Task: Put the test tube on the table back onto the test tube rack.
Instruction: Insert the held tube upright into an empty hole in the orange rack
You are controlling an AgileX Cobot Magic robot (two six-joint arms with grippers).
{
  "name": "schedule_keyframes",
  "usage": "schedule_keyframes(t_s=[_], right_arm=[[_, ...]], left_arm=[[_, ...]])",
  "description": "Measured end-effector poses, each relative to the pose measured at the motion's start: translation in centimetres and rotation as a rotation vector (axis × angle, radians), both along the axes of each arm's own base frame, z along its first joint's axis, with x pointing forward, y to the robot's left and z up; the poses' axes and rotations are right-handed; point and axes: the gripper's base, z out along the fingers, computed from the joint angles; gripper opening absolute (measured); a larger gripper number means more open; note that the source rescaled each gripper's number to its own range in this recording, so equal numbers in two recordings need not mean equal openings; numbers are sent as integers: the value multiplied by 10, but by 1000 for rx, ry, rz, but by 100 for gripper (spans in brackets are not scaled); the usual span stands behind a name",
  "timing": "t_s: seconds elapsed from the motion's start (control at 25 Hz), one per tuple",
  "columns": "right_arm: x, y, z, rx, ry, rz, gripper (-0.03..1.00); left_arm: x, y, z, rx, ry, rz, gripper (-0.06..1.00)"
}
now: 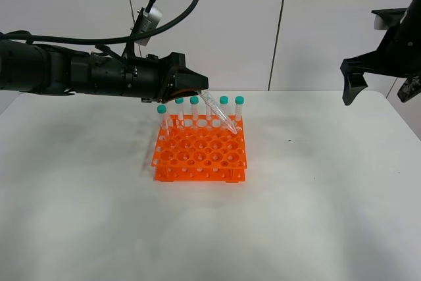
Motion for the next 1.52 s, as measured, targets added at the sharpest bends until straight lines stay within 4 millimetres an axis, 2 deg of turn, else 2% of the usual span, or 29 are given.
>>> schedule_keyframes(t_s=[0.2, 0.4, 0.56, 0.88, 1.0, 1.12, 1.52], right_arm=[[-55, -2, 14, 1, -22, 0, 100], [-125, -4, 17, 2, -63, 0, 100], [-181, -5, 8, 6, -109, 0, 100], [-264, -3, -30, 71, -414, 6, 100], [-285, -3, -43, 73, -484, 8, 100], [-298, -4, -40, 75, -566, 10, 100], [-315, -3, -36, 90, -687, 15, 100]], left_arm=[[0, 0, 0, -1, 1, 0, 0], [0, 0, 0, -3, 1, -3, 0], [-1, -1, 1, -8, 1, -10, 0], [-1, -1, 1, -11, 0, -15, 0], [-1, -1, 1, -11, 0, -15, 0], [-1, -1, 1, -11, -1, -15, 0], [-1, -1, 1, -11, -1, -15, 0]])
